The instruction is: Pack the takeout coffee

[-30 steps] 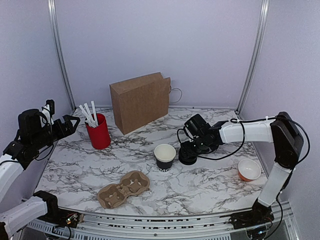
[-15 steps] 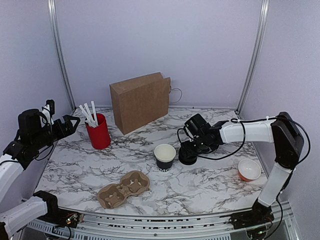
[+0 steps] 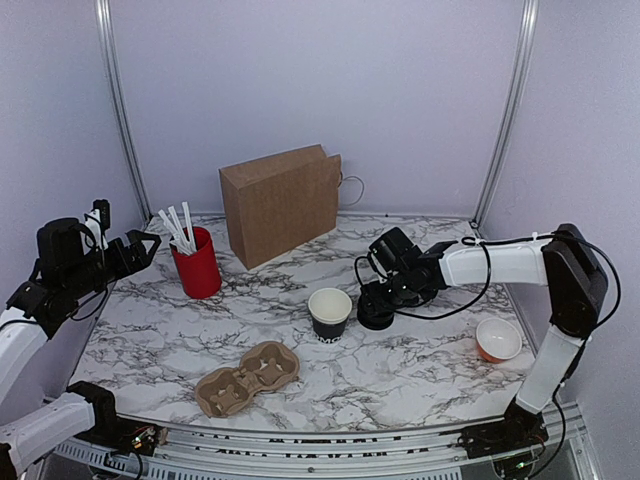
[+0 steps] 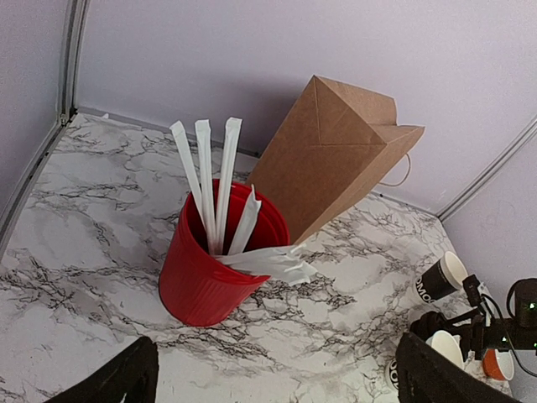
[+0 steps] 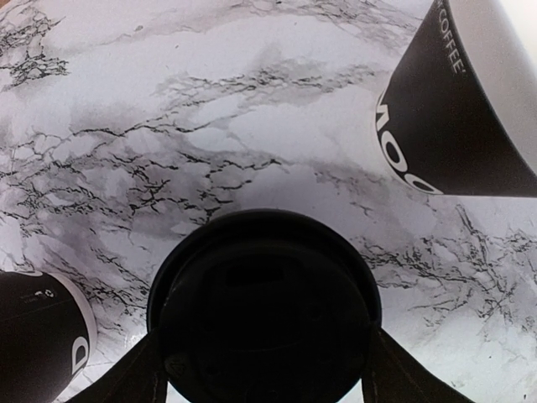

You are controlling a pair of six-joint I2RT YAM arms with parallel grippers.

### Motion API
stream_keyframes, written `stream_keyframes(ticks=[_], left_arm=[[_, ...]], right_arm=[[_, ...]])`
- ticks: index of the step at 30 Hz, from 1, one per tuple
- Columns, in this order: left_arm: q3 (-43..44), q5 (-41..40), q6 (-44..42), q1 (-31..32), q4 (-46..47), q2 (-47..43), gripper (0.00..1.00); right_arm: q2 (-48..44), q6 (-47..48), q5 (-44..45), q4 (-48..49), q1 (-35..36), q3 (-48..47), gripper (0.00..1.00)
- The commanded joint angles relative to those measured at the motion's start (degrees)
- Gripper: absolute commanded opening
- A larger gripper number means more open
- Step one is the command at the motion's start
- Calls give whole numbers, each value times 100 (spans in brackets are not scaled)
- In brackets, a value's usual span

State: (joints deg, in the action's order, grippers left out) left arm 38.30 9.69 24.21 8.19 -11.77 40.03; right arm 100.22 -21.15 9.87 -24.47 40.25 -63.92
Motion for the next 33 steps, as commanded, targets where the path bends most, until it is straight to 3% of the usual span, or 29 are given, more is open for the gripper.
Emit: stream_keyframes(ticks=[1,7,33], left_arm=[[81,72,-28,-38,195,20,99],[83,73,-21,-41,194,20,99],[83,85,-28,-66,196,18,99]], right_arm=[[-28,-47,-20,70,-35,-18,74],[2,-48,-19,82,-39,5,72],[38,-14,-43,84,-35,47,78]])
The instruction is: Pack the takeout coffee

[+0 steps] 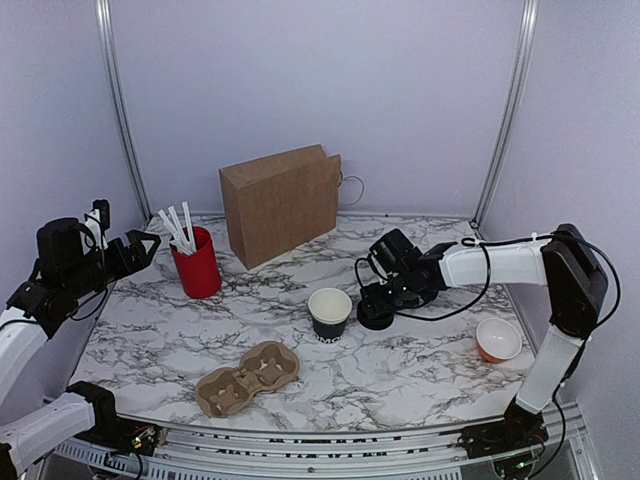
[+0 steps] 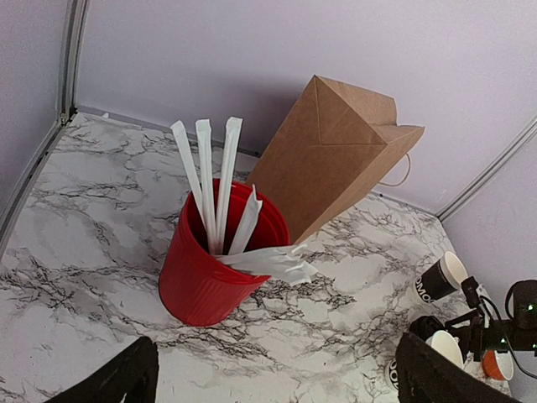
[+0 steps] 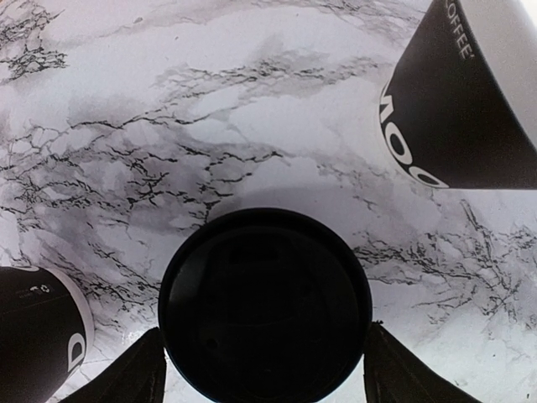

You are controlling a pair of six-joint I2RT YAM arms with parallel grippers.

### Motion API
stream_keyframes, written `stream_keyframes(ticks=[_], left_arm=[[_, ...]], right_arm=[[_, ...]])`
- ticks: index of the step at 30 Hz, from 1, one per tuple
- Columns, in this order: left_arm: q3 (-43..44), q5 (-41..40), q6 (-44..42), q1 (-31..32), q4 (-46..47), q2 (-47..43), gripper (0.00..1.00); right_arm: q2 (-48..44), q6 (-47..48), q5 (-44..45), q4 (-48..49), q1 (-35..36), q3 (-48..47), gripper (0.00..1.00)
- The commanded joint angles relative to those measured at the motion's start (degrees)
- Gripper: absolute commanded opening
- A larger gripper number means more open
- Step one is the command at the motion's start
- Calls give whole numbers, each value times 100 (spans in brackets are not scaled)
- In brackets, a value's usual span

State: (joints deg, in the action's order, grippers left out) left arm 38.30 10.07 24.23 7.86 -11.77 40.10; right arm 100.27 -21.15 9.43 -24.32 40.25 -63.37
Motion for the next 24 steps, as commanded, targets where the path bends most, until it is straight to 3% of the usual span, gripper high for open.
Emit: stream_keyframes(ticks=[1,12,24], left_arm=[[81,48,-25,-32,196,13,99],[83,54,-24,-31,197,-2,99],[82,66,-24,-39,196,9,99]], right_arm=[[48,-12,10,74,-37,-14,79],[270,-11,59,155,-59,-103,78],[16,-30,105,71,-54,-163,67]])
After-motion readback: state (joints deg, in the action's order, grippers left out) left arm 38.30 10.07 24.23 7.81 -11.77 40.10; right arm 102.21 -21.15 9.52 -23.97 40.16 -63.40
